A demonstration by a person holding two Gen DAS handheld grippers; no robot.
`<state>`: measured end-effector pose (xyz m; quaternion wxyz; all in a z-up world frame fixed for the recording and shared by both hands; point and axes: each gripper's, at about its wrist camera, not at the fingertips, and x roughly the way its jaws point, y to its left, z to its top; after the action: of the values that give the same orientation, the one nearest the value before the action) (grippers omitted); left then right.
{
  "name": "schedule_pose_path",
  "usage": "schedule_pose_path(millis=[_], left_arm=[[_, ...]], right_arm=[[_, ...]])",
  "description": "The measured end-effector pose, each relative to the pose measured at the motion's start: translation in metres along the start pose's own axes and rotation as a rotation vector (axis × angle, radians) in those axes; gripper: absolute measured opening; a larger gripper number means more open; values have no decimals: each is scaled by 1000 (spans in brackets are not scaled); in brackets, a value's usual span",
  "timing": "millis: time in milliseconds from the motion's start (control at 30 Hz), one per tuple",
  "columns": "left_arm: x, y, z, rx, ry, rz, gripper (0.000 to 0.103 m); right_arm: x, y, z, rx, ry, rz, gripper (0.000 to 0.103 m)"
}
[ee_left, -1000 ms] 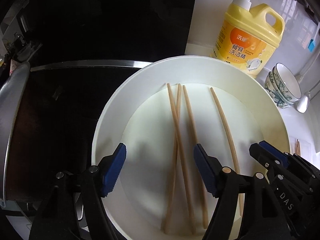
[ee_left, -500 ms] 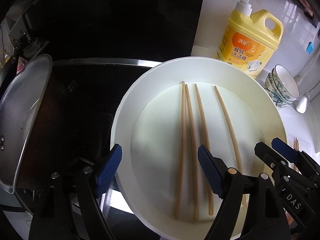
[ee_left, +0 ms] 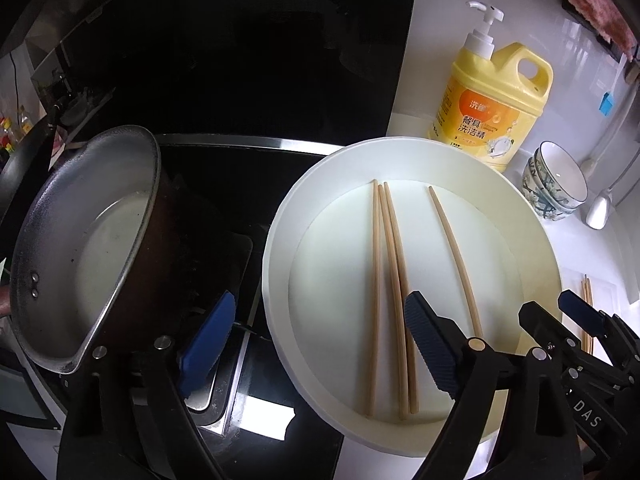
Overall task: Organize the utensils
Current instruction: 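Move both tools back toward the chopsticks on the cutting board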
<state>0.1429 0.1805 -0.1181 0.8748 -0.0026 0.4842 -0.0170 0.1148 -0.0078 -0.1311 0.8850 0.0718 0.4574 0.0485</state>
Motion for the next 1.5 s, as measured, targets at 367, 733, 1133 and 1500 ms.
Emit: schedule_pose_path(millis=[367,733,1133,1500], left_arm=[[-25,-2,-5,51,-41,-40,95],[-26,-34,-13,142,-30,-101,96],[-44,-125,-30,259,-65,-182,96],[-56,-217,-79,201,-29,-183,96]], right_arm=[[-25,-6,-17,53,-20,-44,74],[-61,-33,-51,123,-53,-132,77],[-107,-129,-95,251,-67,-231,77],[-142,-236,-125,235,-78,-206,78]])
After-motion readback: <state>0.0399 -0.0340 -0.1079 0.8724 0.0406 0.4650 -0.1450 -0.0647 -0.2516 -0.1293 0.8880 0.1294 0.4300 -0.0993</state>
